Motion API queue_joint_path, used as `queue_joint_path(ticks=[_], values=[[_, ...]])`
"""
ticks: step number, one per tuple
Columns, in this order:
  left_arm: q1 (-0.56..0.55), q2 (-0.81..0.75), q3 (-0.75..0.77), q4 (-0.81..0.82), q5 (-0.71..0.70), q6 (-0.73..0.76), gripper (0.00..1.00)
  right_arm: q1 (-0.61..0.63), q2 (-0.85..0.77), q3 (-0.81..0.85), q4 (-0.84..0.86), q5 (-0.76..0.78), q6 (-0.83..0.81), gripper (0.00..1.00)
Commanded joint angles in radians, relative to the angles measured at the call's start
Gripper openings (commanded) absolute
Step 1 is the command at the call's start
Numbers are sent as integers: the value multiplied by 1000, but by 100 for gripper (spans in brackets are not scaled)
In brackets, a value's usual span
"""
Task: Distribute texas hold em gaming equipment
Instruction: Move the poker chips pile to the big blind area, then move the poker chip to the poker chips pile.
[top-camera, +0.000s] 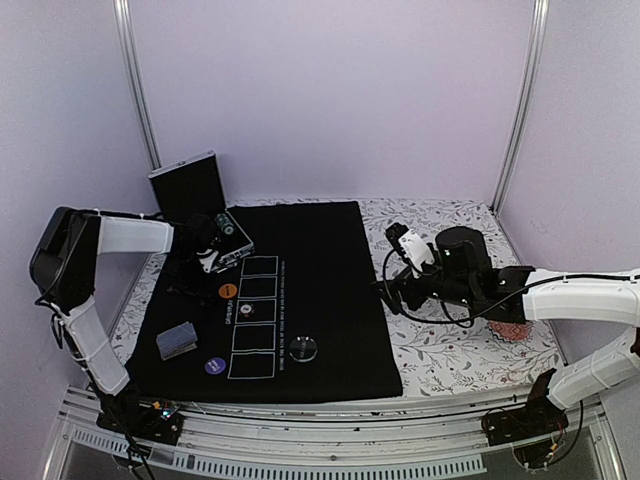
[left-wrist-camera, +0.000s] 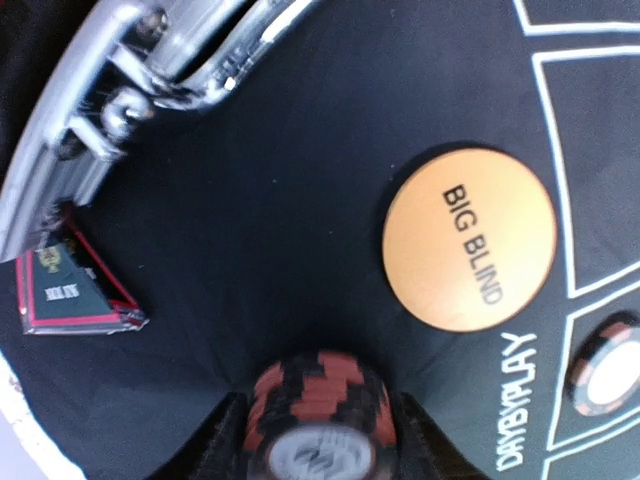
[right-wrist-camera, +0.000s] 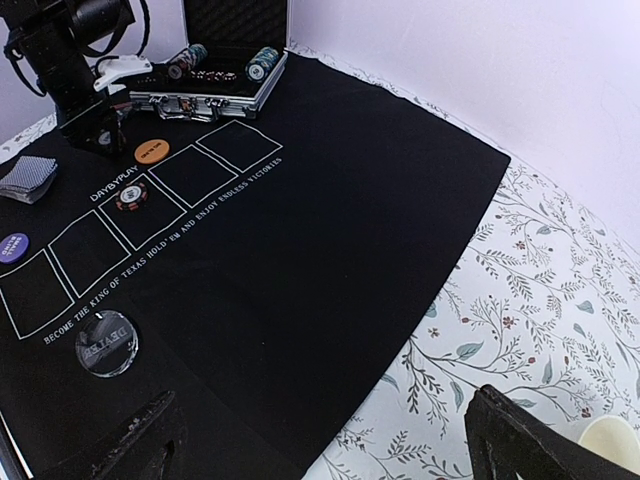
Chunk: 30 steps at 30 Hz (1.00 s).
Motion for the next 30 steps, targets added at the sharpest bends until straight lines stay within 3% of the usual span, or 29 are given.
queue_joint_path(ticks=[1,8,14,16,22,25,30], values=[[-3,-61,53,-30,-14,9,54,3,-31,-12,11,-1,5,99],[-9,-67,67,-57,-19,12,59,3,-42,-11,10,-3,4,99],[-148,-126,96,-2,125,67,60,4,-43,-9,10,-5,4,99],[-192,-84,108,-8,173,79,66,3,-42,-8,11,-8,9,99],[-220,50,133,-26,117,37,81,3,-47,-11,-7,-14,23,99],[-221,83,148,-26,92,30,80,3,-54,-13,-17,-10,23,99],[-225,112,150,-26,106,30,71,3,-59,-19,-12,-7,24,99]])
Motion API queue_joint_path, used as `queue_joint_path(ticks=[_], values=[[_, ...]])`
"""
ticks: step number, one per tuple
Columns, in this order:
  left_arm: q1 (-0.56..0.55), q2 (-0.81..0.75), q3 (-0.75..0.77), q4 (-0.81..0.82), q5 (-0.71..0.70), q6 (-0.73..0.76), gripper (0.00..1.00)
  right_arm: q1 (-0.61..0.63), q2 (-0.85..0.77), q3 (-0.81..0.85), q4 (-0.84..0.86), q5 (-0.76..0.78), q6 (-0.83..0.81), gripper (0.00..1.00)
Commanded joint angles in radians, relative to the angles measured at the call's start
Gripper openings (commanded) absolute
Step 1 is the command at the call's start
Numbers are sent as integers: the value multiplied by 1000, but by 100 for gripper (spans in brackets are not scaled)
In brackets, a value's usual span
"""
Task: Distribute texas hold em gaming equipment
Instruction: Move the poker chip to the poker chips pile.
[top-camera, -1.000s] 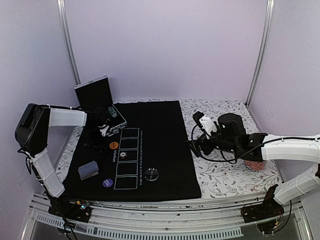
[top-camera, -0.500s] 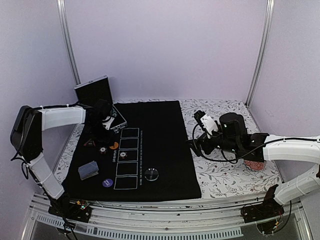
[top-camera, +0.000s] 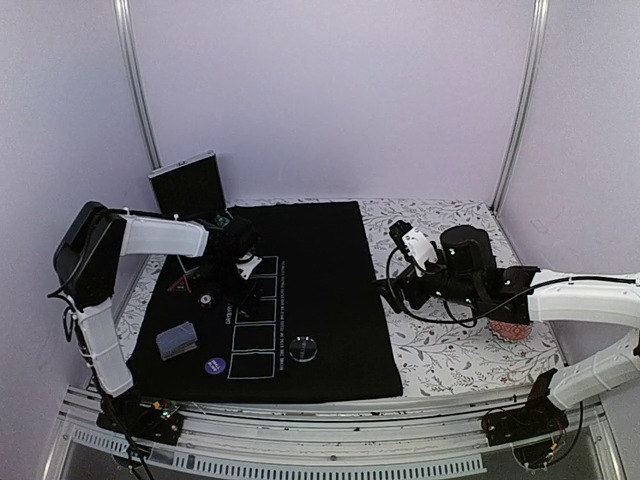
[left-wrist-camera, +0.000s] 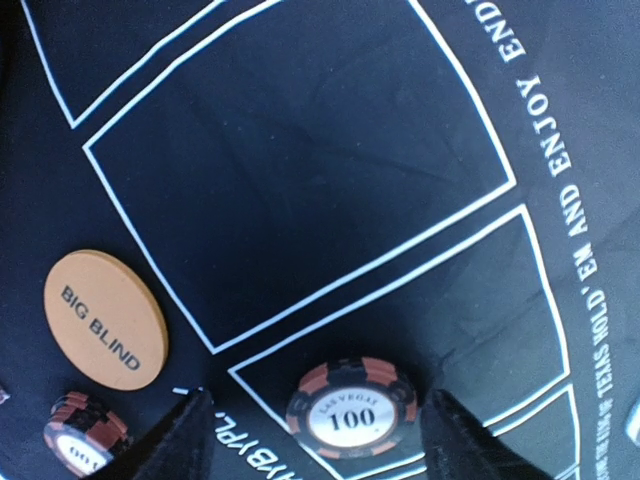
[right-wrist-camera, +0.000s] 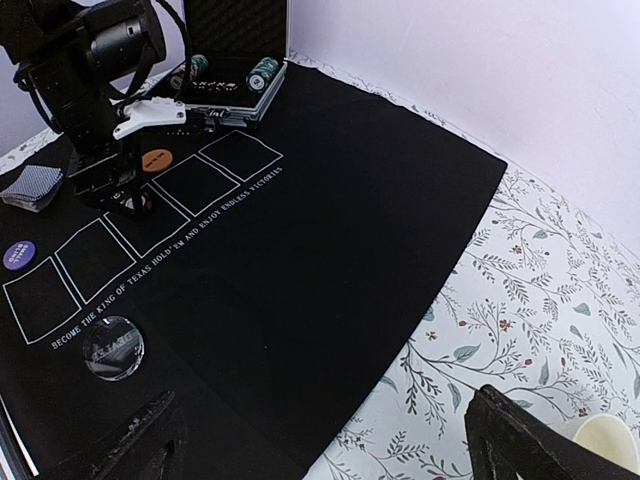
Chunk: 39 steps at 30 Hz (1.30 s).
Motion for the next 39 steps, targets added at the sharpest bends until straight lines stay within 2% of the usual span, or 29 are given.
queue_joint_path(ticks=[1,17,28,32,39], values=[[-2,13,20,-5,10,-4,70,3,-27,-15,-4,-4,17,99],[-38,52,-1,-19,47,11,52,3,-15,-15,-5,-5,15,99],[-39,45,-9,-46,76,10,26,4,-19,-14,-7,1,12,99],[-39,26,-1,-49,67,4,13,3,-20,-15,-10,1,13,99],[-32,-55,30,-51,17,5,8,4,-26,-17,-12,6,11,99]])
